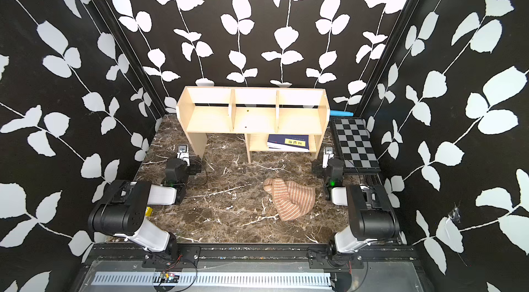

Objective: Wipe the bookshelf clean with a cloth
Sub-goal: Pick up the cleaning item at the center of the board.

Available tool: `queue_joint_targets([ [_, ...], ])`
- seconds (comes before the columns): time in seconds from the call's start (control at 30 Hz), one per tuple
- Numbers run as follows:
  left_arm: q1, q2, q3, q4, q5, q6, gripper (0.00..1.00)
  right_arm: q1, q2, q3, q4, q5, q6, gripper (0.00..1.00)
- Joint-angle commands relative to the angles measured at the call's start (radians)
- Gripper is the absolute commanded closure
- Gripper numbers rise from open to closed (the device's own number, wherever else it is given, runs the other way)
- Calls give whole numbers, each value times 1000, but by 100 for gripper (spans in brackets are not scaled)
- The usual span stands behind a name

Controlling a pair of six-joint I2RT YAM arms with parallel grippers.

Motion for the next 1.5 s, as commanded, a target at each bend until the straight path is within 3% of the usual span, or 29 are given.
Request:
queue_joint_targets([
  [0.0, -2, -9, 8, 3, -4, 3, 1, 3, -10, 12, 35, -2, 12, 1],
  [0.53, 4, -29, 12, -28, -1, -8, 2, 3, -23, 11, 44, 23, 22, 1],
  [0.57, 3, -46, 22, -68, -37, -13, 1, 3, -66, 28, -41, 57, 36, 1],
  [0.7, 2, -230, 208, -582, -185, -63, 2, 3, -296, 267, -694, 193, 208, 1],
  [0.77, 3, -270, 301, -813, -282, -153, 4, 3, -313, 284, -781, 249, 337, 1],
  [0.8, 2, -280, 345, -930, -288, -194, 10, -5, -309, 282, -864, 327, 498, 0],
  [0.83, 2, -286, 373, -1009, -285, -234, 15, -36, -303, 311, -973, 285, 591, 0],
  [0.87, -1, -293, 394, -1085, -273, -284, 19, -61, -293, 335, -1027, 167, 595, 2],
  [0.9, -9, -301, 410, -1157, -246, -340, 20, -51, -290, 356, -1098, 133, 607, 5],
  [1.03, -101, -353, 449, -1347, -247, -485, 22, 101, -375, 343, -1289, 292, 702, 2],
  [1.1, -132, -404, 432, -1383, -217, -533, 24, 163, -424, 327, -1356, 304, 743, 1],
  [1.33, -287, -606, 297, -1473, -239, -680, 26, 587, -585, 296, -1622, 489, 1010, 0],
  [1.47, -423, -648, 223, -1452, -255, -748, 27, 806, -473, 337, -1602, 490, 1094, 0],
])
